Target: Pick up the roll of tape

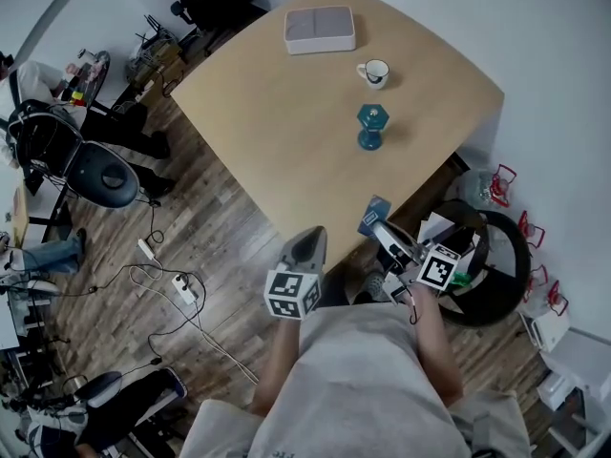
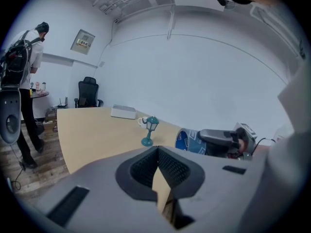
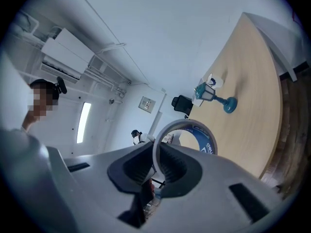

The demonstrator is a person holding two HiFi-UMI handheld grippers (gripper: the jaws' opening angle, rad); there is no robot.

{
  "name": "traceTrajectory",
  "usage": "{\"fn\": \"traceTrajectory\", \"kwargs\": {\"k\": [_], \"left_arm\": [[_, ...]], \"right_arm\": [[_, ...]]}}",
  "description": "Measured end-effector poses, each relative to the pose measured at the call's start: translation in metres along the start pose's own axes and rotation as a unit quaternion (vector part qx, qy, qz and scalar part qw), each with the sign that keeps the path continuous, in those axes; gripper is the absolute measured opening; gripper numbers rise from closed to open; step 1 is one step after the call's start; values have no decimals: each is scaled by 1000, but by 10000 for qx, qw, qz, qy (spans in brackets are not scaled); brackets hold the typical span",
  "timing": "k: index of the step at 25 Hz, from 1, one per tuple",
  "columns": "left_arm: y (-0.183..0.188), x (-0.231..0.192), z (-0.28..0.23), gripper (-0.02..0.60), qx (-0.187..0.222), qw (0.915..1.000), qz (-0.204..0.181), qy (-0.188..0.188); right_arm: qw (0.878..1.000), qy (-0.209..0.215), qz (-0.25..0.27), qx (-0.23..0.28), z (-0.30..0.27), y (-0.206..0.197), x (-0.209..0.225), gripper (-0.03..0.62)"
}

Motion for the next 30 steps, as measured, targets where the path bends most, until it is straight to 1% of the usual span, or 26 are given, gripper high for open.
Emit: {"fn": "traceTrajectory", "kwargs": {"k": [3,5,9,13,17,20,27,30], "left_arm": [[-3,9,-3,5,34,10000,-46,-29],[-7,16,-5,5,40,10000,-79,-47],[-15,33,-8,5,42,9998,-151,-134],[-22,49,-11,5,-16,9992,-225,-336],[-19,61,-13,5,53,9985,-303,-450],[-18,68,-13,5,85,9981,-332,-502],[-29,81,-15,5,-28,9973,-427,-604],[-29,84,-16,5,-57,9966,-489,-654]], "right_arm": [[9997,1,-174,148,11,2,4,44],[9996,-14,-200,181,19,3,7,44],[9999,-63,-40,116,38,2,11,44],[9997,-79,210,-60,50,2,10,46],[9995,-126,300,22,63,9,6,46],[9991,-134,411,42,72,7,1,46],[9992,-203,332,35,82,-2,2,46],[9992,-194,334,37,82,-2,3,46]]}}
Point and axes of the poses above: the fingertips, and each gripper's own axes: z backward along the fingers, x to its right, y out of its top, the point moved 2 cm from there along z, backward along the fingers, and after that the axes turned 4 degrees about z, right-handed, at the moved point
